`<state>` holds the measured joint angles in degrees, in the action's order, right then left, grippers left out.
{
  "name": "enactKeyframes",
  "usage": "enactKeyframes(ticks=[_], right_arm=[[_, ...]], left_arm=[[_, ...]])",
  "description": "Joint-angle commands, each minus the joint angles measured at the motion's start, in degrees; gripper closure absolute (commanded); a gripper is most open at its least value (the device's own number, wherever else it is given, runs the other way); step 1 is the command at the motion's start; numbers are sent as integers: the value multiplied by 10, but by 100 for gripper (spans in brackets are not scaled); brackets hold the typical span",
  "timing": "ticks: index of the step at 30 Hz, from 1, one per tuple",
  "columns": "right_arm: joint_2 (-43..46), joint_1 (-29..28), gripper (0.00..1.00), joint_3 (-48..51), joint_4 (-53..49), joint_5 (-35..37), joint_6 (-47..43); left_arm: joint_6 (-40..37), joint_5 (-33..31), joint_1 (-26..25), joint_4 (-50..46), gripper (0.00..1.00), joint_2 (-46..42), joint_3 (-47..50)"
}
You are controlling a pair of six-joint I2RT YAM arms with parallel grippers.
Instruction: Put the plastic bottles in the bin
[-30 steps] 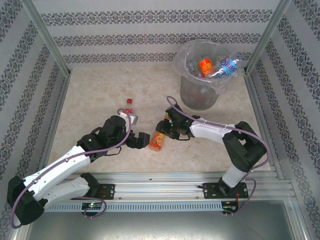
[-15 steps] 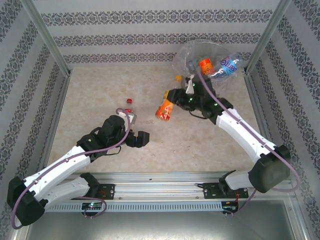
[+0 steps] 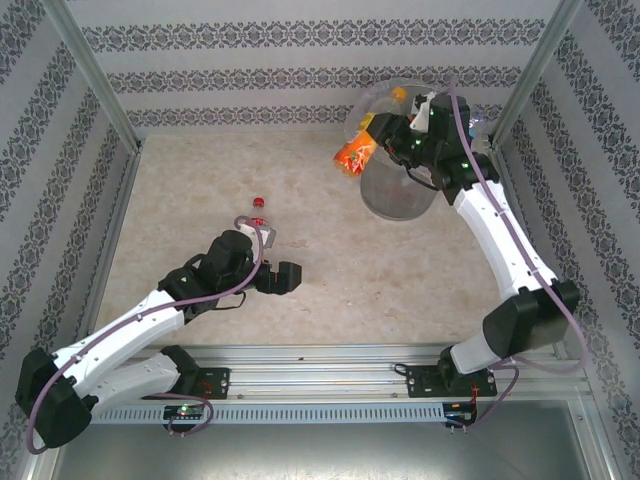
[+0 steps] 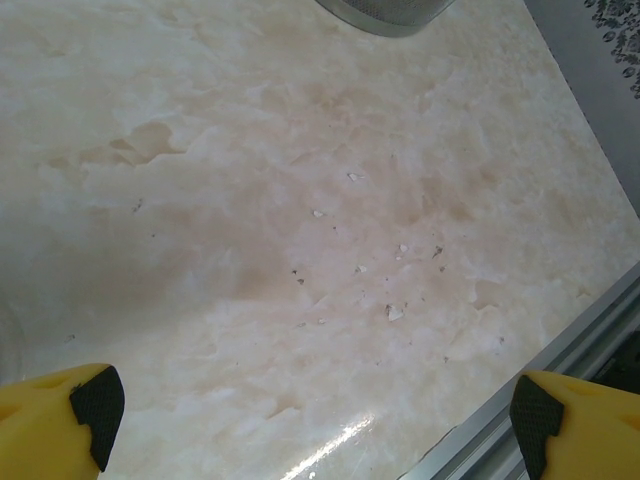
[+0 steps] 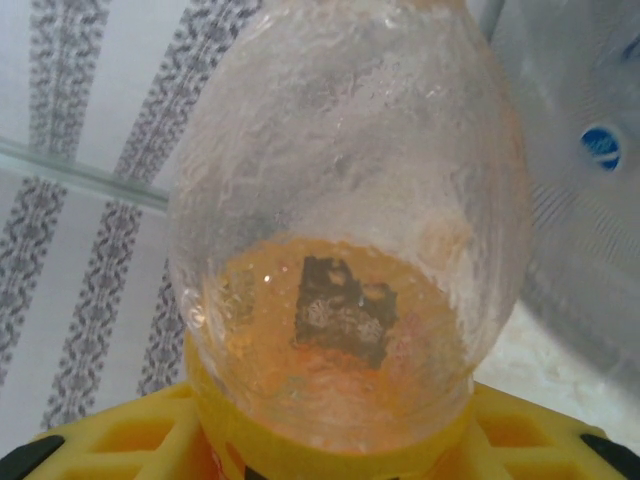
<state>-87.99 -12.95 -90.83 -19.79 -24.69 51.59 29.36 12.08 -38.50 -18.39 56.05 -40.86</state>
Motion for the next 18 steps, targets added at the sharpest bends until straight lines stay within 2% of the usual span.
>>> enactKeyframes(ticks=[1,18], right_arm=[[-28,12,53,-48,27,33,32],[-199,59,53,-250,-1,110,104]], left_arm=[[12,12,7,27,0,2,7],[25,20,7,42,0,17,18]])
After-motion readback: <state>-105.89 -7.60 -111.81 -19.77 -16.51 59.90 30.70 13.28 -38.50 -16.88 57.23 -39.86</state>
